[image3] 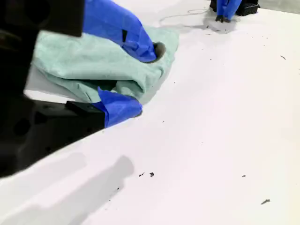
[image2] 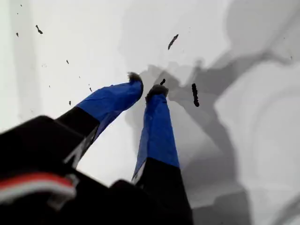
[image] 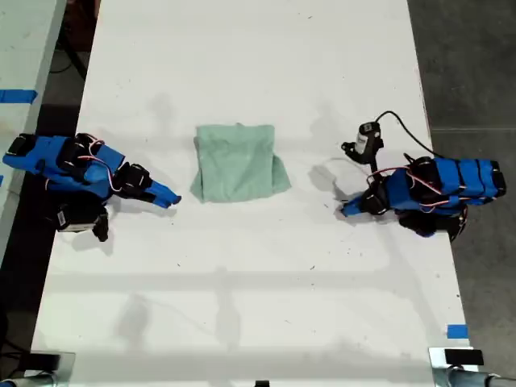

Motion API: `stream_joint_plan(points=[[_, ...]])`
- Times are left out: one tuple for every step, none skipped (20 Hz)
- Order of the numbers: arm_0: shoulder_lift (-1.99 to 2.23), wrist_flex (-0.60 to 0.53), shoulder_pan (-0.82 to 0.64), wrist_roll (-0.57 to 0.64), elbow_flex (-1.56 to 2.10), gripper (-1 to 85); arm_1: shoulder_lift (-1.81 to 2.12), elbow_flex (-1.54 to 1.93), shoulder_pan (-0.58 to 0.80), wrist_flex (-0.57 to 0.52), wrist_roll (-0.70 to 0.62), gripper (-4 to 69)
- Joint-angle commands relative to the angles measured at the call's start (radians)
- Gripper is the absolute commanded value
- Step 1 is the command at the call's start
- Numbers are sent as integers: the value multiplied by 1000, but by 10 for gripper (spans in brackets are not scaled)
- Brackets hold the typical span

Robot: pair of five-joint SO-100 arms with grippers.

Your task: Fold t shirt

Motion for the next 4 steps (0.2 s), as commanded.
stream_joint_plan(points=[[8,-9,6,11,43,147,9,49,-6,-26,-15,50],[8,-9,6,11,43,147,9,49,-6,-26,-15,50],[8,-9,6,11,43,147,9,49,-6,-26,-15,50],[8,-9,6,11,43,147,9,49,-6,-26,-15,50]])
